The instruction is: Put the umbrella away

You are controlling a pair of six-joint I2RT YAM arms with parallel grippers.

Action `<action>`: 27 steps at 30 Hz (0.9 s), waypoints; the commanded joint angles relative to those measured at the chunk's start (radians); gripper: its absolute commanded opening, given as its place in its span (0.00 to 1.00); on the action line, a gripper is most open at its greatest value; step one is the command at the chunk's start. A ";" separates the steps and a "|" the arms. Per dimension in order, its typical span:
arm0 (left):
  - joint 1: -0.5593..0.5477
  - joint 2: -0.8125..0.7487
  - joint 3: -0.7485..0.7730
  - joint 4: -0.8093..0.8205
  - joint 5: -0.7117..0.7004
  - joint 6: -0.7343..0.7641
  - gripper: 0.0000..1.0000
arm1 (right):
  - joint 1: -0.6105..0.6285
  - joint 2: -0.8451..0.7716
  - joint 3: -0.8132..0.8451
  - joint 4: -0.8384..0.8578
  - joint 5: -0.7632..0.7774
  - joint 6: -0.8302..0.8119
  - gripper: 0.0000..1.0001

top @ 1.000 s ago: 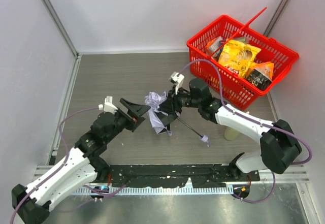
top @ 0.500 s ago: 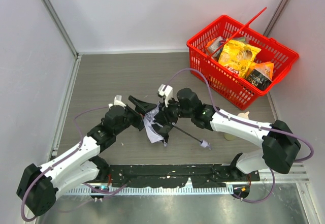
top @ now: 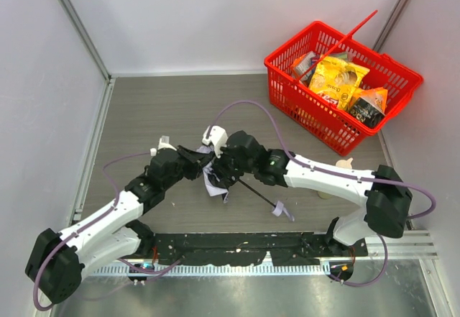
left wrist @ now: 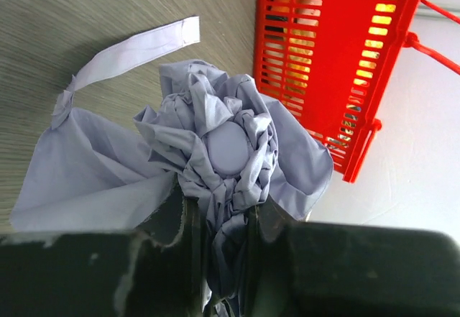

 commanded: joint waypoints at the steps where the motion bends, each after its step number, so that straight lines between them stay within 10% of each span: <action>1: -0.012 -0.014 0.015 0.163 0.024 -0.026 0.00 | 0.070 0.042 0.075 0.017 -0.017 0.054 0.14; 7: -0.007 -0.097 -0.043 0.050 -0.062 -0.038 0.00 | 0.069 -0.072 0.013 -0.065 0.100 0.207 0.72; 16: 0.039 -0.020 0.110 -0.386 -0.065 -0.112 0.00 | 0.095 -0.092 0.034 -0.103 -0.007 0.241 0.78; 27: 0.039 -0.028 0.132 -0.507 -0.111 -0.175 0.00 | 0.351 0.100 0.098 -0.031 0.606 0.106 0.79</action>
